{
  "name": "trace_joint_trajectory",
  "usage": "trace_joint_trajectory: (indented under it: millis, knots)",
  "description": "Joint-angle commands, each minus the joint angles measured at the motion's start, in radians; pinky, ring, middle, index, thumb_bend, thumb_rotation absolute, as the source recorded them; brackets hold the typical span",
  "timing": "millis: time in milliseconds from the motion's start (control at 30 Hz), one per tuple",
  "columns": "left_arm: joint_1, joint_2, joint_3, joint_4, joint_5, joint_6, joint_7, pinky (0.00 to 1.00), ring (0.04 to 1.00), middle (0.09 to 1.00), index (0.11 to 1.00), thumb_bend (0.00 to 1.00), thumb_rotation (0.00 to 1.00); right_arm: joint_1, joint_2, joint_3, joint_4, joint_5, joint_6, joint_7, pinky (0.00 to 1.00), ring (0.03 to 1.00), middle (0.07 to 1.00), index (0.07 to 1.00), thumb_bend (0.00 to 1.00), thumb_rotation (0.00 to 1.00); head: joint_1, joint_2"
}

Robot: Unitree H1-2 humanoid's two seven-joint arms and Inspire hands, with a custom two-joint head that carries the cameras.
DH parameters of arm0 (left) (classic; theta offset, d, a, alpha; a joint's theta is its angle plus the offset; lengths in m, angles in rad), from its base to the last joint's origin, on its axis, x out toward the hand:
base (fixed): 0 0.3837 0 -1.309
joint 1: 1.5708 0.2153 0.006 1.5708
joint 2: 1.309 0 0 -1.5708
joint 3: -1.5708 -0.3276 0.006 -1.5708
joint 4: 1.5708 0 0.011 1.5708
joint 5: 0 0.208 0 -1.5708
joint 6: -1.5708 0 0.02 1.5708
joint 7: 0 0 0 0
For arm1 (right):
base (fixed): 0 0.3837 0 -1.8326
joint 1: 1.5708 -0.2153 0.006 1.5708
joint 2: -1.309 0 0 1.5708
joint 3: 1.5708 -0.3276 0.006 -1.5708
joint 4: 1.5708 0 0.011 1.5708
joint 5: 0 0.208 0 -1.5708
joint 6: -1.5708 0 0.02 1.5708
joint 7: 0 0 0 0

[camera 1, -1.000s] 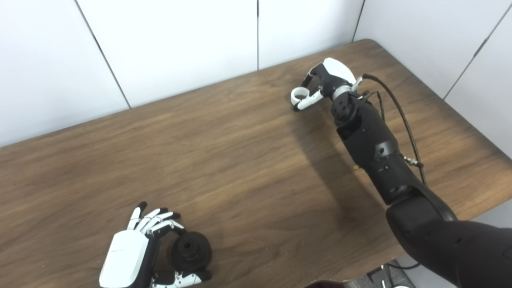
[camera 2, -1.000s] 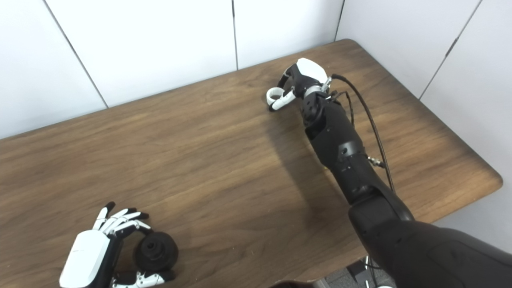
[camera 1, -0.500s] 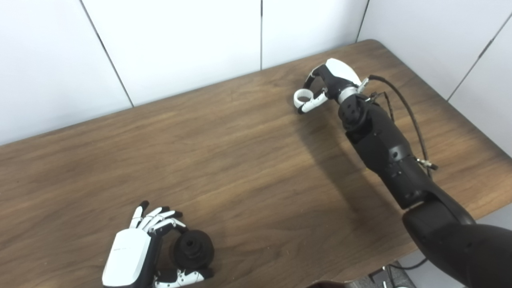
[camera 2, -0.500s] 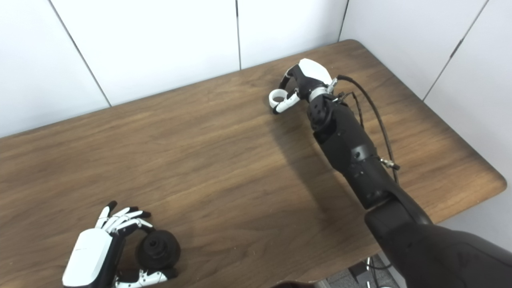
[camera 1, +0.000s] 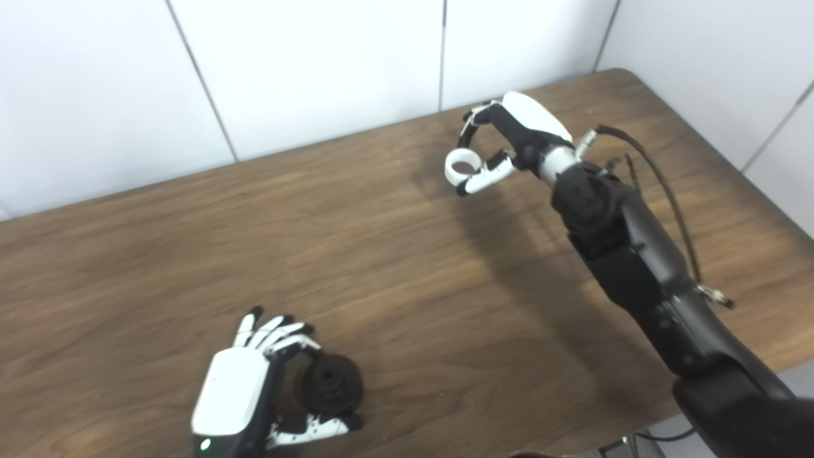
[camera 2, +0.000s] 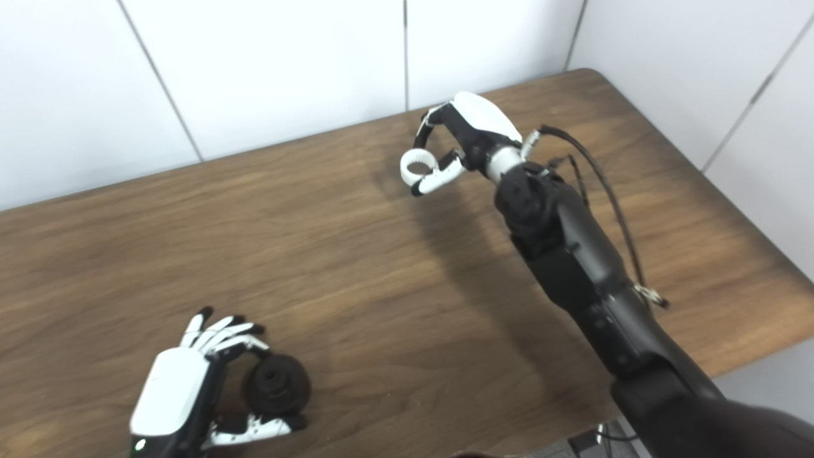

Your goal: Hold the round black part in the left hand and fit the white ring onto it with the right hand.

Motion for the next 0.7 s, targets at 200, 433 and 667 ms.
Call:
trace_joint_trajectory:
  millis: [200,433,667]
  knots:
    - [0.000,-0.023,-0.032,-0.034,0.053,0.034,-0.021,1.00,0.871,0.772,0.485,0.52,0.05,0.056,0.031,0.029,-0.215,0.006,-0.001,0.127,0.93,0.950,0.854,0.482,0.52,0.14,0.046,0.022]
    - [0.000,-0.039,-0.046,-0.051,0.069,0.058,-0.037,1.00,0.876,0.775,0.485,0.52,0.05,0.110,0.092,0.048,-0.350,-0.031,-0.001,0.238,0.98,0.948,0.853,0.483,0.52,0.13,0.079,0.048]
    - [-0.004,-0.056,-0.058,-0.063,0.088,0.079,-0.051,1.00,0.879,0.776,0.485,0.52,0.05,0.148,0.116,0.070,-0.454,-0.051,-0.001,0.328,0.99,0.948,0.846,0.482,0.52,0.13,0.103,0.072]
